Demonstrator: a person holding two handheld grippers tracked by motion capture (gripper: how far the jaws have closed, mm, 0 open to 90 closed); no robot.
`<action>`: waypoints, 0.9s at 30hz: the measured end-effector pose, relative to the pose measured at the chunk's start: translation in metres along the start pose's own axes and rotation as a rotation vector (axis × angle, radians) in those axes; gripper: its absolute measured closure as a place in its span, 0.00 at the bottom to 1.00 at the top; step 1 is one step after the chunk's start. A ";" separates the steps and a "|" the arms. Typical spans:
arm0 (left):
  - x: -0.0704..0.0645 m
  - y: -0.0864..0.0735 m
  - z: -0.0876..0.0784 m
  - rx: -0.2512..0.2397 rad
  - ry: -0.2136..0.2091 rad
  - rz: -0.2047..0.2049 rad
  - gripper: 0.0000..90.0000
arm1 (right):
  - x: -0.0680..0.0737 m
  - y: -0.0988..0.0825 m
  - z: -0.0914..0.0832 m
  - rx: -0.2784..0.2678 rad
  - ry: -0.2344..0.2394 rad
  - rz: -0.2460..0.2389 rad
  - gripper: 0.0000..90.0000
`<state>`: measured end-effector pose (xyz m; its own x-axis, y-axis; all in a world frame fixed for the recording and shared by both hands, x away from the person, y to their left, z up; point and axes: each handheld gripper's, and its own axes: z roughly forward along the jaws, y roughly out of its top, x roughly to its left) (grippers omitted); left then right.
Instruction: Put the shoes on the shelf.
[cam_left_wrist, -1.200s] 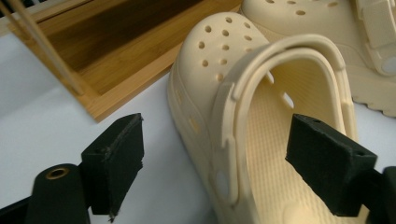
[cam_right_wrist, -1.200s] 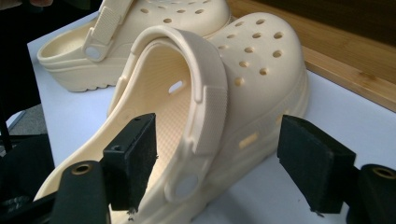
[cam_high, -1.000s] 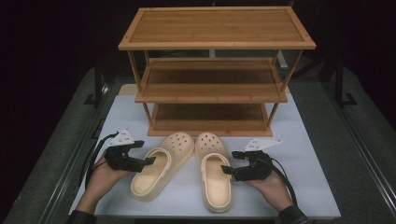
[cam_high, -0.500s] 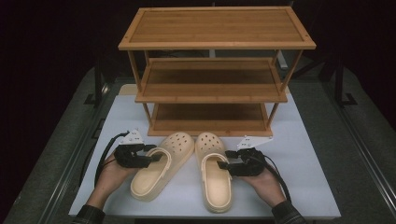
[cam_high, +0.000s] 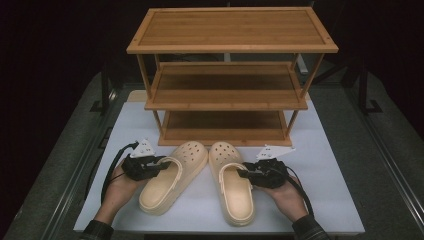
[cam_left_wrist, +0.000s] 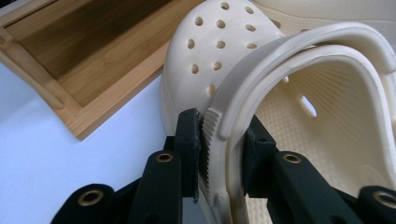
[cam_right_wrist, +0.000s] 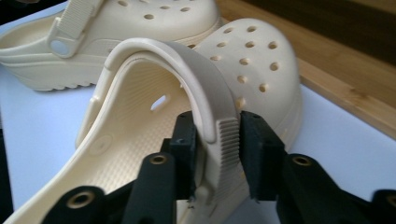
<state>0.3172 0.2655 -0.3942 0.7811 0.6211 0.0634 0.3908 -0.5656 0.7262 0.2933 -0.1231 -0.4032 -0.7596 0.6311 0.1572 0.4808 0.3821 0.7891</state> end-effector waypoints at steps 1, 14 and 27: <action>0.000 0.000 0.000 0.001 0.006 -0.002 0.81 | -0.001 0.000 -0.001 -0.003 -0.007 -0.003 0.78; -0.002 0.003 -0.006 -0.017 0.026 -0.027 0.84 | -0.007 0.004 -0.016 -0.020 -0.059 -0.027 0.85; -0.001 0.025 -0.011 -0.061 0.075 -0.046 0.84 | -0.024 0.014 -0.040 -0.068 -0.092 -0.014 0.86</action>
<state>0.3206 0.2568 -0.3689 0.7231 0.6863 0.0784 0.3937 -0.5028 0.7695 0.3005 -0.1595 -0.3726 -0.7211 0.6865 0.0933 0.4375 0.3467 0.8297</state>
